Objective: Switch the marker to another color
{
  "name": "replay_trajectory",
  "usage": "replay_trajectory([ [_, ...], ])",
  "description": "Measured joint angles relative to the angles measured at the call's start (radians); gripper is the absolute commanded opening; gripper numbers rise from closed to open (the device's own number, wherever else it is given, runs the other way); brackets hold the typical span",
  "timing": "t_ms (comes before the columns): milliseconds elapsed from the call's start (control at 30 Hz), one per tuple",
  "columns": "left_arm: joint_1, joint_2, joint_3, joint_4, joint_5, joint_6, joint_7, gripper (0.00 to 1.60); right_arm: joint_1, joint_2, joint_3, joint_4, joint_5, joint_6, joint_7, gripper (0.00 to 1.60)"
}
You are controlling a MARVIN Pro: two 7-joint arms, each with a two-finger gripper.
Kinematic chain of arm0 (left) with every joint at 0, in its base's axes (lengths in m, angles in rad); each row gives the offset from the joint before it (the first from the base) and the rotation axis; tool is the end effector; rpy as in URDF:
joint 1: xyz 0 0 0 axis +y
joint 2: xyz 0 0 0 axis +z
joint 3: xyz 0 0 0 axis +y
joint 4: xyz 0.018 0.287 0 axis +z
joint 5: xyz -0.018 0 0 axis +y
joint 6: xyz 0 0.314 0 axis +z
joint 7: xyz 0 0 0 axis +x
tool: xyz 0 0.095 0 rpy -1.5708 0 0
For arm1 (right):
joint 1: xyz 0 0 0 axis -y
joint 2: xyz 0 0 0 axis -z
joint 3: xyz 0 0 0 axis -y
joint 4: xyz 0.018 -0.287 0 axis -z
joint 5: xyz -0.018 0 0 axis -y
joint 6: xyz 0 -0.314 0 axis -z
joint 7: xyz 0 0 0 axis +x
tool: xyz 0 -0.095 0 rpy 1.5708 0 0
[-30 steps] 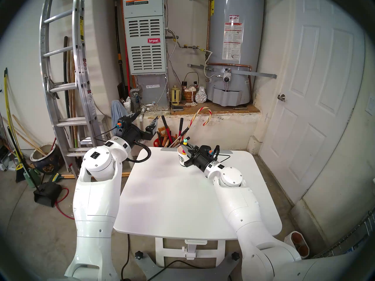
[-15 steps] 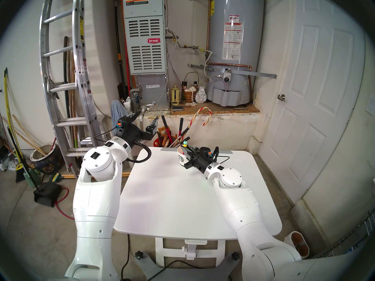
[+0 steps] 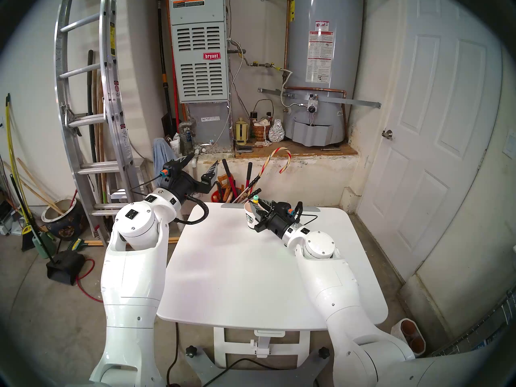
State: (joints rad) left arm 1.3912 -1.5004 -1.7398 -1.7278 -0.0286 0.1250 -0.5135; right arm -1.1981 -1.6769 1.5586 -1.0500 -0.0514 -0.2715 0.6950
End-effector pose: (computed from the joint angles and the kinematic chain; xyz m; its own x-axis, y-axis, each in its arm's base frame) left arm 0.4533 0.0409 -0.1712 -0.2140 -0.0477 0.9757 -0.3259 -0.9381 -0.1174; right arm 0.4969 0.1165 -0.3103 -0.1239 -0.0503 0.9910 0.6786 -0.7330 0.0476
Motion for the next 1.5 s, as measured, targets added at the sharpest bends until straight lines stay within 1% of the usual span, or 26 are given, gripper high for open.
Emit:
replay_trajectory([
  [667, -0.001, -0.002, 0.004, 0.000, 0.003, 0.000, -0.004, 1.60, -0.008, -0.001, 0.023, -0.022, 0.001, 0.009, 0.013, 1.60],
  [1000, -0.003, -0.002, 0.003, 0.002, 0.003, 0.000, -0.004, 1.60, 0.055, -0.014, 0.030, 0.082, 0.001, 0.001, -0.026, 1.60],
  [1067, -0.004, -0.002, 0.003, 0.002, 0.003, 0.000, -0.004, 1.60, 0.064, -0.016, 0.030, 0.090, 0.001, 0.001, -0.030, 1.60],
  [1233, -0.005, -0.002, 0.002, 0.003, 0.003, 0.000, -0.004, 1.60, 0.114, -0.024, 0.030, 0.139, 0.001, -0.004, -0.049, 1.60],
  [1433, -0.006, -0.002, 0.000, 0.006, 0.003, 0.000, -0.005, 1.60, 0.154, -0.027, 0.031, 0.183, 0.001, -0.012, -0.061, 1.60],
  [1500, -0.007, -0.001, 0.000, 0.006, 0.002, 0.000, -0.005, 1.60, 0.174, -0.027, 0.031, 0.211, 0.000, -0.017, -0.067, 1.60],
])
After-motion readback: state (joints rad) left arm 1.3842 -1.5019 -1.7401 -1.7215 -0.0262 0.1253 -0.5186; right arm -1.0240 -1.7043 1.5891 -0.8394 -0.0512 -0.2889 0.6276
